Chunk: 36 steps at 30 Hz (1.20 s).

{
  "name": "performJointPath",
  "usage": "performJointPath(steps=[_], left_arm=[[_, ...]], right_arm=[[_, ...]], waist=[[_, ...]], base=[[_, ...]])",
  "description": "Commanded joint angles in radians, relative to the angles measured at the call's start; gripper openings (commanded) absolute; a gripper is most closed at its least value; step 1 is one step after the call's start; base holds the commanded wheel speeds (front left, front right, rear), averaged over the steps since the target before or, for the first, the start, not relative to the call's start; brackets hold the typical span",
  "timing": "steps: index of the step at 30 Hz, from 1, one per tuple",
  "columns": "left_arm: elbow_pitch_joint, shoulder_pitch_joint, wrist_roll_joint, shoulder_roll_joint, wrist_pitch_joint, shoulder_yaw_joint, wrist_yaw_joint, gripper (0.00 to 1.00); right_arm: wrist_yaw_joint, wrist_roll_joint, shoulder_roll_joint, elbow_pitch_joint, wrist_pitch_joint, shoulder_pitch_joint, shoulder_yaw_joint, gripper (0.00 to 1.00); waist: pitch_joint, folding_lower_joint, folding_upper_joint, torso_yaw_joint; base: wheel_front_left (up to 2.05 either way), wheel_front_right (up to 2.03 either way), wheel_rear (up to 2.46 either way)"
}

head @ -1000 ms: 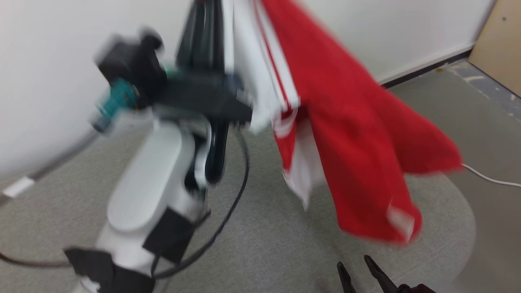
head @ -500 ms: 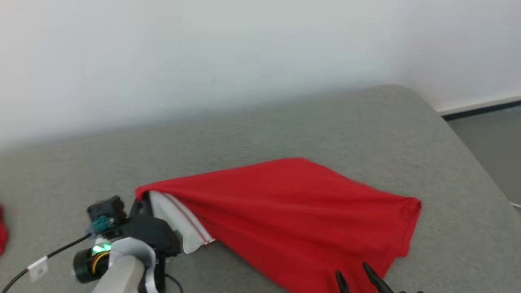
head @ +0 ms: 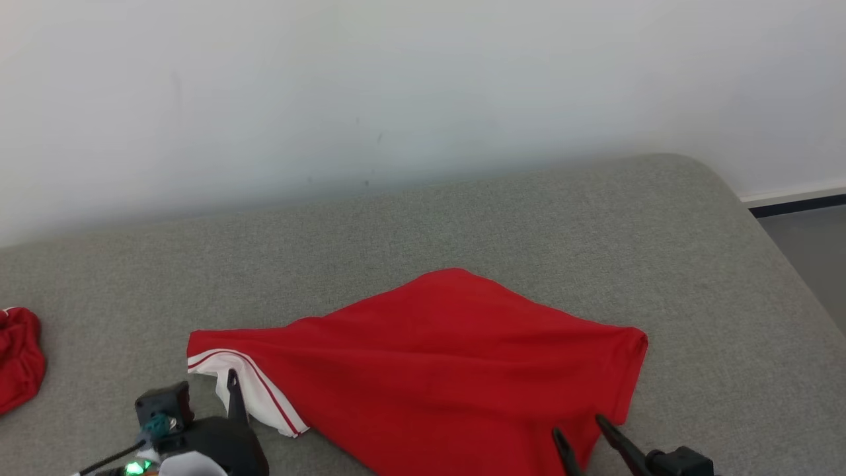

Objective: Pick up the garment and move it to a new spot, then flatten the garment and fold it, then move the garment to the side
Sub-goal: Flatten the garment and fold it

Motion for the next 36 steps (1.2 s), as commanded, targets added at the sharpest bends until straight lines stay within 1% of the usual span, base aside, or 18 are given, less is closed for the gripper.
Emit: performJointPath(steps=[1, 3, 4, 5, 7, 8, 9, 12, 15, 19, 20, 21, 25, 32, 33, 34, 35, 36], left_arm=[[-0.003, 0.037, 0.008, 0.014, -0.011, 0.0, -0.004, 1.0], [-0.036, 0.074, 0.018, 0.019, -0.03, 0.004, -0.013, 1.0], [-0.064, 0.102, 0.022, 0.022, -0.038, 0.007, -0.027, 1.0], [-0.064, 0.102, 0.022, 0.022, -0.038, 0.007, -0.027, 1.0], [-0.144, 0.153, 0.038, 0.032, -0.047, 0.035, -0.062, 1.0], [-0.224, 0.176, 0.066, 0.036, -0.047, 0.069, -0.078, 1.0], [-0.299, 0.213, 0.087, 0.027, -0.048, 0.109, -0.098, 1.0], [-0.472, 0.361, 0.172, 0.008, -0.046, 0.169, -0.167, 1.0], [-0.576, 0.448, 0.251, -0.01, -0.046, 0.21, -0.221, 1.0], [-0.653, 0.524, 0.334, -0.035, -0.047, 0.264, -0.271, 1.0], [-0.683, 0.553, 0.372, -0.046, -0.047, 0.283, -0.292, 1.0], [-0.692, 0.56, 0.391, -0.048, -0.046, 0.291, -0.3, 1.0], [-0.709, 0.587, 0.43, -0.073, -0.047, 0.326, -0.325, 1.0], [-0.693, 0.593, 0.46, -0.097, -0.047, 0.336, -0.354, 1.0], [-0.692, 0.594, 0.463, -0.098, -0.047, 0.337, -0.358, 1.0], [-0.691, 0.594, 0.465, -0.1, -0.047, 0.337, -0.359, 1.0], [-0.689, 0.594, 0.467, -0.101, -0.047, 0.338, -0.361, 1.0], [-0.689, 0.593, 0.47, -0.102, -0.047, 0.34, -0.364, 1.0]], right_arm=[[-0.002, -0.018, -0.014, -0.003, 0.037, -0.02, -0.019, 1.0], [-0.002, -0.034, -0.011, -0.019, 0.08, -0.035, -0.032, 1.0], [-0.002, -0.041, -0.011, -0.028, 0.102, -0.039, -0.038, 1.0], [-0.002, -0.041, -0.011, -0.028, 0.102, -0.039, -0.038, 1.0], [-0.002, -0.054, -0.017, -0.042, 0.148, -0.04, -0.048, 1.0], [-0.002, -0.058, -0.021, -0.051, 0.172, -0.038, -0.056, 1.0], [-0.002, -0.06, -0.022, -0.059, 0.196, -0.035, -0.058, 1.0], [-0.002, -0.068, -0.029, -0.071, 0.26, -0.027, -0.072, 1.0], [-0.002, -0.083, -0.032, -0.073, 0.316, -0.019, -0.095, 1.0], [-0.002, -0.103, -0.02, -0.053, 0.385, -0.016, -0.146, 1.0], [-0.002, -0.118, -0.002, -0.042, 0.418, -0.015, -0.175, 1.0], [-0.002, -0.132, 0.003, -0.037, 0.433, -0.015, -0.192, 1.0], [-0.002, -0.161, 0.028, 0.001, 0.482, -0.032, -0.244, 1.0], [-0.002, -0.222, 0.053, 0.107, 0.535, -0.072, -0.339, 1.0], [-0.002, -0.233, 0.056, 0.125, 0.545, -0.077, -0.353, 0.89], [-0.002, -0.243, 0.057, 0.14, 0.554, -0.082, -0.367, 0.49], [-0.002, -0.255, 0.059, 0.154, 0.559, -0.086, -0.378, 0.17], [-0.002, -0.261, 0.06, 0.166, 0.56, -0.089, -0.385, 0.0]], waist=[[0.0, 0.0, 0.0, -0.006], [0.0, 0.0, 0.0, -0.004], [0.0, 0.0, 0.0, -0.001], [0.0, 0.0, 0.0, -0.001], [0.0, 0.0, 0.0, 0.012], [0.001, 0.0, 0.0, 0.022], [0.002, 0.0, 0.0, 0.031], [0.0, 0.0, 0.0, 0.063], [-0.002, 0.0, 0.0, 0.103], [-0.004, 0.0, 0.0, 0.158], [-0.005, 0.0, 0.0, 0.185], [-0.005, 0.0, 0.0, 0.2], [-0.003, 0.0, 0.0, 0.247], [0.008, 0.0, 0.0, 0.312], [0.01, 0.0, 0.0, 0.317], [0.012, 0.0, 0.0, 0.323], [0.013, 0.0, 0.0, 0.327], [0.015, 0.0, 0.0, 0.331]], base=[[0.0, 0.0, 0.0], [0.0, 0.0, 0.0], [0.0, 0.0, 0.0], [0.0, 0.0, 0.0], [0.0, 0.0, 0.0], [0.0, 0.0, 0.0], [0.0, 0.0, 0.0], [0.0, 0.0, 0.0], [0.0, 0.0, 0.0], [0.0, 0.0, 0.0], [0.0, 0.0, 0.0], [0.0, 0.0, 0.0], [0.0, 0.0, 0.0], [0.0, 0.0, 0.0], [0.0, 0.0, 0.0], [0.0, 0.0, 0.0], [0.0, 0.0, 0.0], [0.0, 0.0, 0.0]])
